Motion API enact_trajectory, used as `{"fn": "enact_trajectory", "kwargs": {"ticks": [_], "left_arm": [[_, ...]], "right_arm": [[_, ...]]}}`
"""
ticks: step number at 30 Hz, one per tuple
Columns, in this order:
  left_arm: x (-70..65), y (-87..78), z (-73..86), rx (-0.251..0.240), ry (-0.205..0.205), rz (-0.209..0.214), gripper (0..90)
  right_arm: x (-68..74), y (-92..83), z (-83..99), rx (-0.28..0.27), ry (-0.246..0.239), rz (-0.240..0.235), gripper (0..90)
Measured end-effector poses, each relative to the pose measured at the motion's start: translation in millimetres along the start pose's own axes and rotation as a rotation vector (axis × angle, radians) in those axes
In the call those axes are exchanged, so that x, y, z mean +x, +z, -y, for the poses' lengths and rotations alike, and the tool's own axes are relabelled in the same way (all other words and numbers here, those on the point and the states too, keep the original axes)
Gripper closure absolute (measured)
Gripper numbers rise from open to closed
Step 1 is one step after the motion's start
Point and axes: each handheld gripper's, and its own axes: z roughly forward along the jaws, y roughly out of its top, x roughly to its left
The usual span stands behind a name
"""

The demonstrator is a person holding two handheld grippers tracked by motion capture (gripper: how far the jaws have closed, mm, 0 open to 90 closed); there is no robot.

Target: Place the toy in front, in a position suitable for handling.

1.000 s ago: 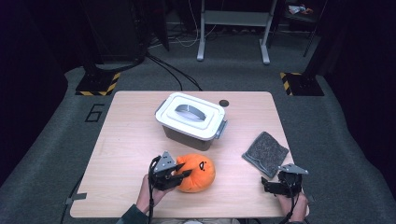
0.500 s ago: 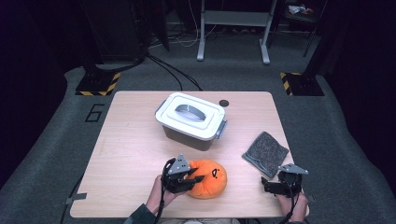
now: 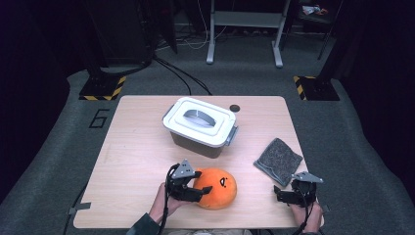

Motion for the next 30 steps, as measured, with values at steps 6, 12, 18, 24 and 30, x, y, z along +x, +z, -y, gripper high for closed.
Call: {"fn": "enact_trajectory", "kwargs": {"ticks": [6, 12, 18, 24, 30], "left_arm": [[11.2, -18.1, -3.9, -0.028, -0.029, -0.023, 22.7], [31.0, -35.9, -11.4, -0.058, -0.052, -0.086, 17.4], [54.2, -50.1, -25.4, -0.075, -0.066, -0.148, 14.0], [77.7, -53.5, -40.2, -0.068, -0.077, -0.202, 8.3], [102.3, -52.6, -51.5, -0.058, -0.09, -0.245, 5.5]], "right_arm": [[0.0, 0.0, 0.0, 0.0, 0.0, 0.0, 2.1], [-0.1, 0.0, 0.0, 0.0, 0.0, 0.0, 2.1], [-0.1, -0.1, 0.0, 0.001, -0.001, 0.0, 2.1], [0.1, -0.1, 0.0, 0.0, 0.002, 0.002, 2.3], [0.0, -0.1, 0.0, 0.001, 0.0, 0.001, 2.3]]}}
